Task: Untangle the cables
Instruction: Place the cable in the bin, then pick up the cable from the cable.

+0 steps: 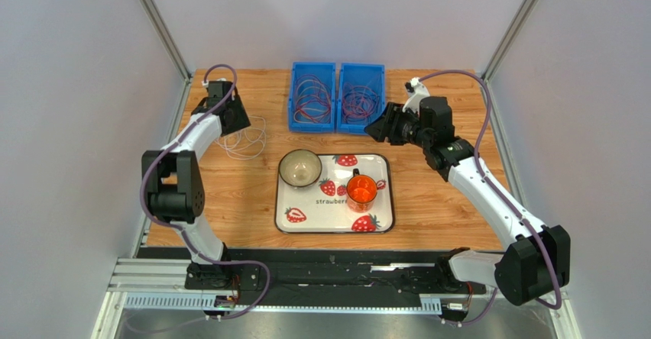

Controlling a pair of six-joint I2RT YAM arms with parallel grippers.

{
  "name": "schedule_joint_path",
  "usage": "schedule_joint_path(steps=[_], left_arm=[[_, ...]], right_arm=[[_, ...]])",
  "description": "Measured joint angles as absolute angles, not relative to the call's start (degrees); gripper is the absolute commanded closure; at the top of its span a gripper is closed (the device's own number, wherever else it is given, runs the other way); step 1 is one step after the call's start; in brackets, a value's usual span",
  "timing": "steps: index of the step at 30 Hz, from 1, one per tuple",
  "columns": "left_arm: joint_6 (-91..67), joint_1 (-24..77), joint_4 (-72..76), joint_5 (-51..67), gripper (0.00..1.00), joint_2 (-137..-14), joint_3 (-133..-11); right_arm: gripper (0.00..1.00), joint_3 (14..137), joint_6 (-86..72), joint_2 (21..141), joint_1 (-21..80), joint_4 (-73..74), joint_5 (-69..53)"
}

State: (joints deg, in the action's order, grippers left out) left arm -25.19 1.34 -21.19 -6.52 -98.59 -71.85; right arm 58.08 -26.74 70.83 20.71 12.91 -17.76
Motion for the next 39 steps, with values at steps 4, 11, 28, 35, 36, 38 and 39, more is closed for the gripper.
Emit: schedule_joint_path(steps=[4,11,28,35,36,38,39], left_arm=[[-22.31,1.34,-21.80,-6.55,0.44,-105.49,-76.25],[-19.64,1.34,-24.32,-6.76,0.47,-110.48,-80.29],[-18.92,1.32,-34.48,-7.60,0.60,-119.81,-91.00],[-18.68,1.06,-36.12,-7.62,1.00,-120.16,-91.35],[-18.59,1.04,-36.25,-7.62,1.00,-120.16,-91.46],[-18.52,1.02,-36.42,-7.62,1.00,-120.16,-91.50],[-18.57,1.02,-36.53,-7.60,1.00,-120.14,-91.53]], right_arm=[[0.45,58.04,-26.76,70.76,21.15,12.93,-18.83],[0.45,58.04,-26.76,70.76,22.04,12.99,-20.21],[0.45,58.22,-26.76,71.26,22.48,13.23,-21.15],[0.45,58.61,-26.76,72.31,22.90,13.56,-21.12],[0.45,58.61,-26.76,72.47,23.07,13.74,-21.12],[0.45,58.63,-26.74,72.73,23.20,14.04,-21.10],[0.45,58.65,-26.74,72.79,23.24,14.11,-21.10]])
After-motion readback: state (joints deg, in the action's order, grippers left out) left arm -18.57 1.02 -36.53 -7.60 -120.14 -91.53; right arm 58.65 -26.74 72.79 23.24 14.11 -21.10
